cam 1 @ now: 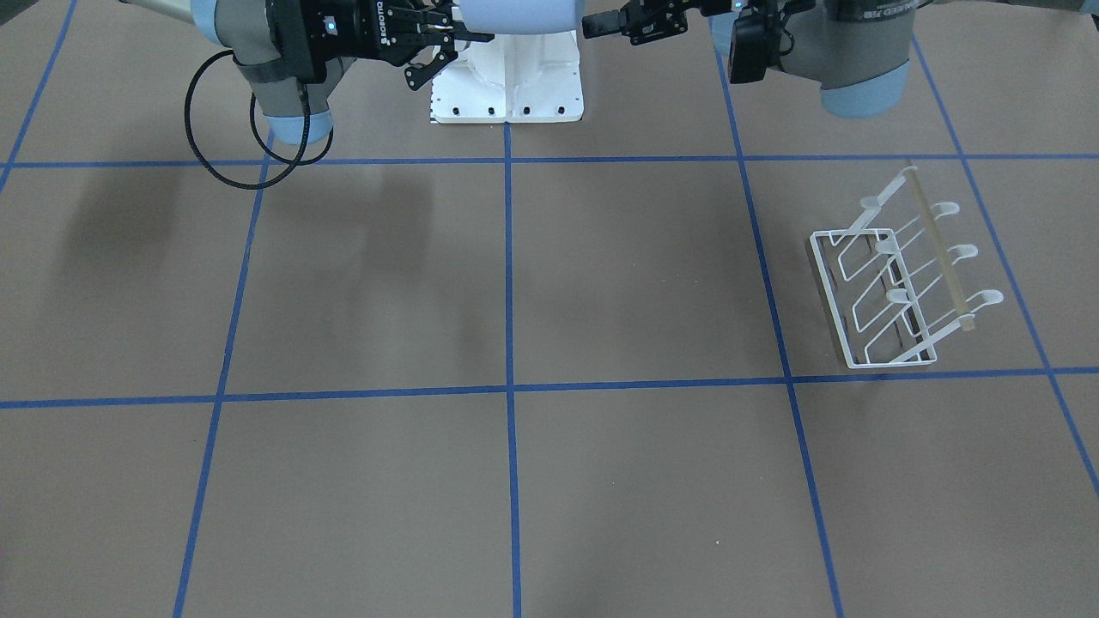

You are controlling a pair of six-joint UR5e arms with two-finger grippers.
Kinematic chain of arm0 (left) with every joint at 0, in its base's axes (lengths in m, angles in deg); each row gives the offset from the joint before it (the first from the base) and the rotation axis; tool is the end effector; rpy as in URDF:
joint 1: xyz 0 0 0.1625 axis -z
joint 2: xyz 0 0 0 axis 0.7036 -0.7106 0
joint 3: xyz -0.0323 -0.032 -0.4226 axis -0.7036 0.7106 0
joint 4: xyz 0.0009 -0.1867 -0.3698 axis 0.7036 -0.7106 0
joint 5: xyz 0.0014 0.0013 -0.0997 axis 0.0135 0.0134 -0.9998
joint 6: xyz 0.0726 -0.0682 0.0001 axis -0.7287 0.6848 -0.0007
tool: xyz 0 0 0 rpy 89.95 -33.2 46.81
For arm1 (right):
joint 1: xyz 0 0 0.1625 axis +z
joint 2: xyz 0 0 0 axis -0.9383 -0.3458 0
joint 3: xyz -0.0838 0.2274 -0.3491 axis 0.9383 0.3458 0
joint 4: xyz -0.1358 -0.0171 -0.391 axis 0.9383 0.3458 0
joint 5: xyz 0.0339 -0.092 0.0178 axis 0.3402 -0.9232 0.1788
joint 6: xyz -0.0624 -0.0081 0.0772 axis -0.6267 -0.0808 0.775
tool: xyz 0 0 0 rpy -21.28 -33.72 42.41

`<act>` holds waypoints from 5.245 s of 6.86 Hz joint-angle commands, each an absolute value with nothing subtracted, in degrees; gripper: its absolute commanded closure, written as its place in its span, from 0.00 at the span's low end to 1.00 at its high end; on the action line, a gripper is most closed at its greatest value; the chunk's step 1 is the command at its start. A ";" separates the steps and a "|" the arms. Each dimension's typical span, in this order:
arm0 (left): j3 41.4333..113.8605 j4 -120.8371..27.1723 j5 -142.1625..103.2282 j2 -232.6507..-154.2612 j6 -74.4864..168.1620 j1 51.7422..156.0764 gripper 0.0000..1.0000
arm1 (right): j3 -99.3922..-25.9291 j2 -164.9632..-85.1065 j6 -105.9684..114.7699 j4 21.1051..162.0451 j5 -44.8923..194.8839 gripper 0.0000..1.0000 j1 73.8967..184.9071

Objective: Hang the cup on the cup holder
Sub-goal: 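Carry the cup toward the left gripper while the left gripper approaches its rim, then close the left gripper on the cup rim, then open the right gripper and pull it back while the left gripper lifts the cup, then move the held cup with the left gripper above the wire rack's pegs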

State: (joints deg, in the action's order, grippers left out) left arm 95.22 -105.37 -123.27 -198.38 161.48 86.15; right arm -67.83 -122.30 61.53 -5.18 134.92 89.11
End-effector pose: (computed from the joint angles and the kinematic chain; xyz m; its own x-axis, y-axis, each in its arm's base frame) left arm 0.2991 -0.3651 0.1528 -0.4813 -0.2654 -0.8354 -0.1392 0.9641 -0.2262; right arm -0.4108 -0.2985 0.2123 -0.5905 -0.5036 0.6306 -0.5920 0.8014 0.0856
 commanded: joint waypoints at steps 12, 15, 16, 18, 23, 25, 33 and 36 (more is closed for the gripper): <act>94.17 -107.39 -123.18 -198.47 160.87 85.93 0.38 | -65.91 -119.74 61.38 -4.51 130.63 1.00 87.35; 92.50 -111.43 -123.18 -198.38 160.87 85.93 0.71 | -66.34 -119.83 62.07 -5.21 130.55 0.00 87.00; 92.50 -111.43 -123.18 -198.38 160.87 85.93 0.77 | -67.13 -120.61 62.51 -5.47 130.55 0.00 87.08; 92.76 -111.52 -123.18 -197.95 160.78 85.93 0.90 | -71.60 -124.90 63.40 -5.04 131.07 0.00 87.44; 93.38 -110.65 -123.53 -197.33 157.64 94.26 1.00 | -71.62 -136.08 73.41 5.80 145.01 0.00 105.15; 93.20 -106.37 -126.75 -194.97 149.84 98.04 1.00 | -71.09 -136.88 72.72 23.70 157.45 0.00 116.55; 100.31 -59.72 -141.55 -189.87 100.64 114.32 1.00 | -70.39 -148.73 5.98 80.44 182.38 0.00 146.46; 100.76 -49.94 -134.47 -184.34 81.21 115.03 1.00 | -70.13 -150.85 -3.66 86.46 183.28 0.00 149.66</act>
